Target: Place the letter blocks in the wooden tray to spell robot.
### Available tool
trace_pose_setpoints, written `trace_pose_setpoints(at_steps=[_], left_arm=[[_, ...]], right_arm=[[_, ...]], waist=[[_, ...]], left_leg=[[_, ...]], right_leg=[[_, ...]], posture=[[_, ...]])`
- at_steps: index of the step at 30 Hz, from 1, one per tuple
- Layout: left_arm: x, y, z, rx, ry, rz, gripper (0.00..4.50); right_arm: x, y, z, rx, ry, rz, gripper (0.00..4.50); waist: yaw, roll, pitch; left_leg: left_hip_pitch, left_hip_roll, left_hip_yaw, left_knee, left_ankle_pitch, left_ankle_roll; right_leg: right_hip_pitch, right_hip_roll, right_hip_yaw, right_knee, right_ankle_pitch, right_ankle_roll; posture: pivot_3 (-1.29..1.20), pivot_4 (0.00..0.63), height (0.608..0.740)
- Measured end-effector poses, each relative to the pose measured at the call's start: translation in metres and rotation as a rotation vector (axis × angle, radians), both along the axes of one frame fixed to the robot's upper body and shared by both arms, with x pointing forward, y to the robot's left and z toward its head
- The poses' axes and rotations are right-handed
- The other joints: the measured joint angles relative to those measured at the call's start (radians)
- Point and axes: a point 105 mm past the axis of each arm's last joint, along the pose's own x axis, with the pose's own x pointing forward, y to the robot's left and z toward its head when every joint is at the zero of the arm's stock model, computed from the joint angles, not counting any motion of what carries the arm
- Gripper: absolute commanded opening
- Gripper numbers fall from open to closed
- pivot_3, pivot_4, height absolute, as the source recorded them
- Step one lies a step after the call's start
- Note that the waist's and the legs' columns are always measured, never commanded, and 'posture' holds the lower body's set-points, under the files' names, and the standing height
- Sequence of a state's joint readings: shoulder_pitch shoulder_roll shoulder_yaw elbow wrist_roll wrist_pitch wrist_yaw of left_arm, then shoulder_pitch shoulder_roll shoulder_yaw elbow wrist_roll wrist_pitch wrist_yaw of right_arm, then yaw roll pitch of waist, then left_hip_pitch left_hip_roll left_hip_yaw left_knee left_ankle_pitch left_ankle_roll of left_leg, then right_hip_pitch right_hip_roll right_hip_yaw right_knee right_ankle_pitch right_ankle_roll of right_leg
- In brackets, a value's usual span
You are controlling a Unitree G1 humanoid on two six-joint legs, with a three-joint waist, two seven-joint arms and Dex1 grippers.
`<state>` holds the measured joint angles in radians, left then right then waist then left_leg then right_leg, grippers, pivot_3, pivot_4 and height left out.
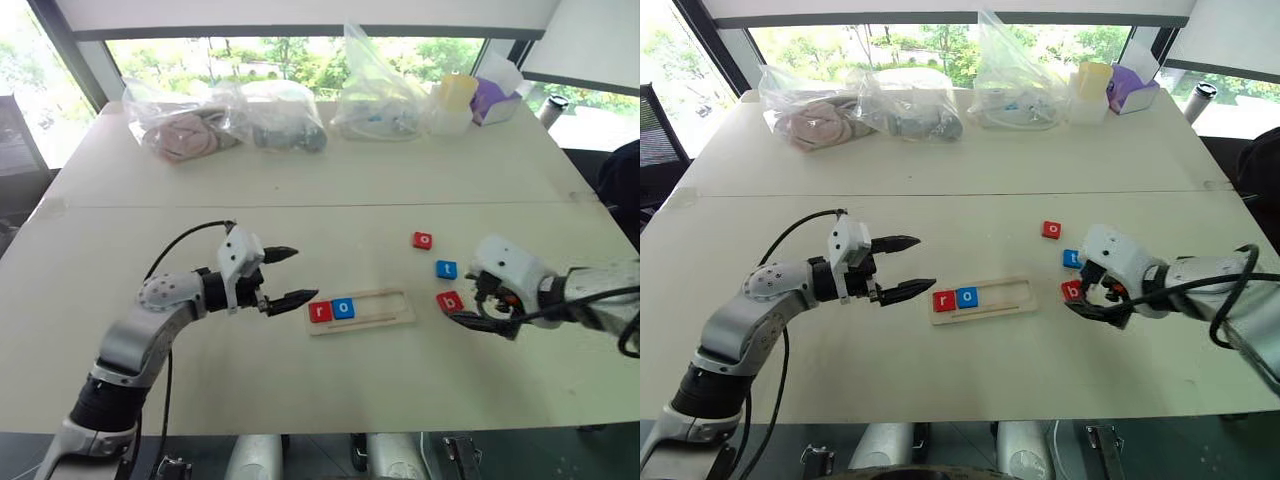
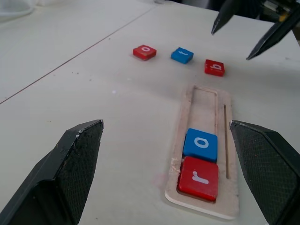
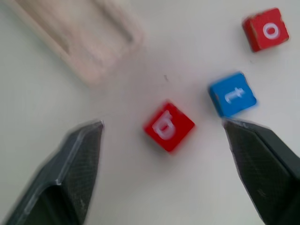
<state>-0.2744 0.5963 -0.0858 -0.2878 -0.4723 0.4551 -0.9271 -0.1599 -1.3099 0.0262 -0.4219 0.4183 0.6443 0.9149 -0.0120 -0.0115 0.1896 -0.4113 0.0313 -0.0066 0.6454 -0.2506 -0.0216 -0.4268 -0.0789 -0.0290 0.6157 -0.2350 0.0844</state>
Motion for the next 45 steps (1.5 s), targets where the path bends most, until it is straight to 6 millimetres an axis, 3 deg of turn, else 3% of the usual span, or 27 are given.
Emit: trace_pose_setpoints(at_steps=[2,7,14,22,29,36,39,43,44,45], left_arm=[[-0.005,0.002,0.000,0.012,0.005,-0.029,4.50],[-0.013,0.009,-0.003,0.062,0.019,-0.080,4.50],[-0.016,0.020,0.000,0.111,0.004,-0.098,4.50],[-0.018,0.024,-0.002,0.114,0.008,-0.087,4.50],[-0.017,0.025,-0.002,0.120,-0.007,-0.082,4.50],[-0.011,0.028,0.000,0.129,-0.014,-0.067,4.50],[-0.011,0.028,0.000,0.130,-0.016,-0.066,4.50],[-0.011,0.028,0.000,0.131,-0.016,-0.062,4.50],[-0.011,0.028,0.000,0.131,-0.017,-0.062,4.50],[-0.011,0.028,0.000,0.131,-0.017,-0.061,4.50]], right_arm=[[0.004,-0.007,-0.006,-0.032,-0.007,0.103,4.12],[0.026,0.000,-0.021,0.105,0.011,0.211,4.12],[0.023,0.000,-0.050,0.090,0.139,0.284,4.12],[0.024,-0.008,-0.051,0.045,0.139,0.323,4.12],[0.036,-0.021,-0.048,0.033,0.125,0.274,4.12],[0.039,-0.020,-0.048,0.045,0.132,0.277,4.12],[0.039,-0.021,-0.049,0.047,0.137,0.282,3.35],[0.039,-0.020,-0.049,0.057,0.140,0.279,1.42],[0.040,-0.018,-0.049,0.071,0.140,0.272,1.12],[0.041,-0.016,-0.049,0.090,0.143,0.261,1.13]], waist=[[-0.002,0.000,0.000],[-0.003,-0.002,0.003],[0.005,-0.001,0.003],[0.005,-0.001,0.003],[0.004,-0.002,0.003],[0.002,-0.002,0.003],[0.002,-0.002,0.003],[0.002,-0.002,0.003],[0.001,-0.002,0.003],[-0.001,-0.002,0.003]], left_leg=[[0.000,0.000,0.001,0.000,0.000,0.000],[0.002,0.001,0.001,0.002,0.000,0.000],[0.001,0.000,0.001,0.002,0.000,0.000],[0.002,0.000,0.001,0.004,0.001,-0.001],[0.003,0.000,0.001,0.005,0.001,-0.001],[0.004,0.000,0.001,0.006,0.001,-0.001],[0.004,0.000,0.001,0.006,0.001,-0.001],[0.004,0.000,0.001,0.007,0.001,-0.002],[0.004,0.000,0.001,0.007,0.001,-0.002],[0.005,0.000,0.001,0.007,0.001,-0.002]], right_leg=[[0.000,0.000,0.001,0.000,0.000,0.000],[0.000,0.001,0.001,0.003,0.002,-0.001],[0.000,0.000,0.001,0.003,0.004,-0.004],[0.002,0.000,0.001,0.005,0.004,-0.004],[0.003,0.000,0.001,0.005,0.006,-0.004],[0.003,0.000,0.001,0.006,0.006,-0.004],[0.003,0.000,0.001,0.007,0.006,-0.004],[0.003,0.000,0.002,0.009,0.006,-0.004],[0.003,0.000,0.002,0.010,0.006,-0.004],[0.003,0.000,0.002,0.011,0.006,-0.004]], posture=[[0.00,0.150,0.740],[0.00,0.150,0.740],[0.00,0.150,0.740],[0.00,0.150,0.740],[0.00,0.150,0.740],[0.00,0.150,0.740],[0.00,0.150,0.740],[0.00,0.150,0.740],[0.00,0.150,0.740],[0.00,0.150,0.740]])
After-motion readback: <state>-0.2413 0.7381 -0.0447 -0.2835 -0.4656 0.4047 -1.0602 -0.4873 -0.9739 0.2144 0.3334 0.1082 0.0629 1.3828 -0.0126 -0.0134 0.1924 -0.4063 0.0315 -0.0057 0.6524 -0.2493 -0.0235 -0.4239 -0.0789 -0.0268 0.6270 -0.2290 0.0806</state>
